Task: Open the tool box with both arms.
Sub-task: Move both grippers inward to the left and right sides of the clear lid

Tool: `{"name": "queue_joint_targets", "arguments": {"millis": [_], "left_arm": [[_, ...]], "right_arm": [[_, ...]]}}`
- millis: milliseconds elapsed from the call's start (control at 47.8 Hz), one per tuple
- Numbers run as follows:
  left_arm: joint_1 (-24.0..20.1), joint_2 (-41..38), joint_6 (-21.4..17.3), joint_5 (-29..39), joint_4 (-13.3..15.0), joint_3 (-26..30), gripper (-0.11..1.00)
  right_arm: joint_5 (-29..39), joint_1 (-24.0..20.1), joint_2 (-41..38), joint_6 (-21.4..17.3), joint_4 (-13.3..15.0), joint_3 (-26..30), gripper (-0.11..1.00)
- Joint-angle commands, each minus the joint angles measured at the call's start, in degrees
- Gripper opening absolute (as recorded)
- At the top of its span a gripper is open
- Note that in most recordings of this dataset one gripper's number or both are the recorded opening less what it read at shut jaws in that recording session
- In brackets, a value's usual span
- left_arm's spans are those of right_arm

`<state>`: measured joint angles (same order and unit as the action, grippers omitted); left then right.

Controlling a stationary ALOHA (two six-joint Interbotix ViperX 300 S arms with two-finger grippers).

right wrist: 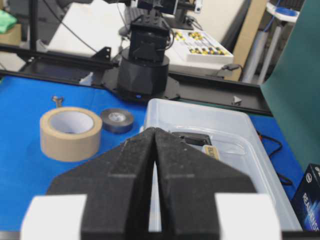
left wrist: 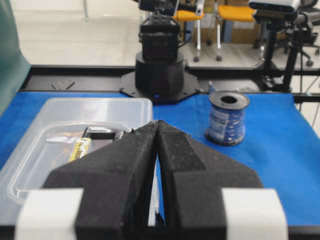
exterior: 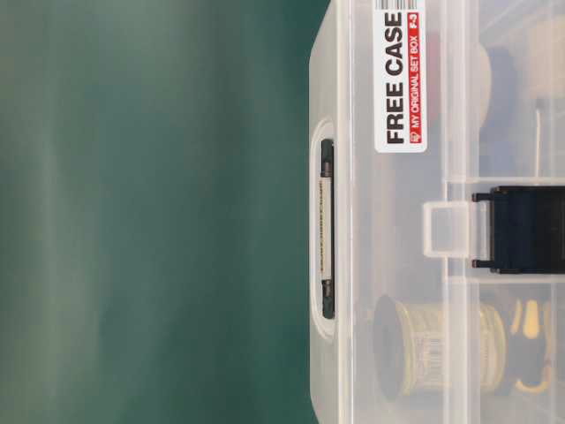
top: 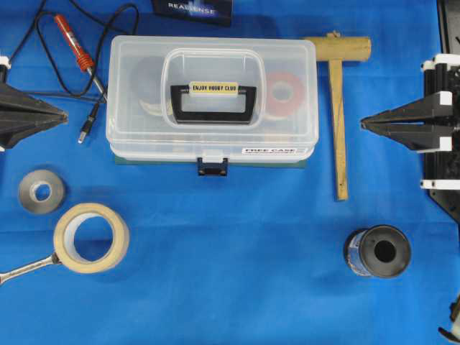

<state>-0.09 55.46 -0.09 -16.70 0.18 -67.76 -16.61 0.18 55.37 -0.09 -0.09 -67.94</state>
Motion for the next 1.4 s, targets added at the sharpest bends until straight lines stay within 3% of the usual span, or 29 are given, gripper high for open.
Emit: {"name": "queue_joint_targets", "arguments": {"millis": [0, 230, 460, 523, 585, 732, 815, 899, 1380], "left_arm": [[-0.35, -0.18, -0.62, 2.11, 1.93, 1.23, 0.0], [-4.31, 0.62, -0.79, 12.04, 1.93, 1.23, 0.0], [-11.69, 0.7, -0.88, 21.27, 1.93, 0.7, 0.0], [-13.18, 0.62, -0.88, 22.85, 1.93, 0.44, 0.02], [-14.15, 0.44, -0.88, 23.99, 1.93, 0.0, 0.13], [-14.94, -0.44, -1.32, 26.28, 1.85, -1.41, 0.59], [-14.94, -1.58, -2.02, 26.28, 1.93, -2.02, 0.81], [-14.94, -2.81, -2.46, 26.1, 1.85, -2.2, 0.92], [-14.5, -16.61, -2.55, 13.18, 1.85, -1.23, 0.92]], "right_arm": [[-0.18, 0.44, -0.7, 0.0, -0.09, 1.67, 0.0], [13.8, 4.48, -1.58, -0.97, -0.88, 4.13, 0.0], [21.09, 8.26, -3.43, -1.41, -1.67, 4.31, 0.01], [22.06, 9.67, -4.57, -1.93, -1.85, 4.04, 0.12], [23.29, 11.34, -6.59, -2.46, -1.85, 3.87, 0.3], [25.93, 14.59, -11.6, -2.64, -1.58, 3.6, 0.75], [26.37, 15.91, -14.06, -2.64, -1.49, 3.69, 0.87], [26.37, 16.96, -16.17, -2.64, -1.23, 3.96, 0.87], [20.48, 17.05, -23.29, -2.64, -1.23, 5.71, 0.88]]}}
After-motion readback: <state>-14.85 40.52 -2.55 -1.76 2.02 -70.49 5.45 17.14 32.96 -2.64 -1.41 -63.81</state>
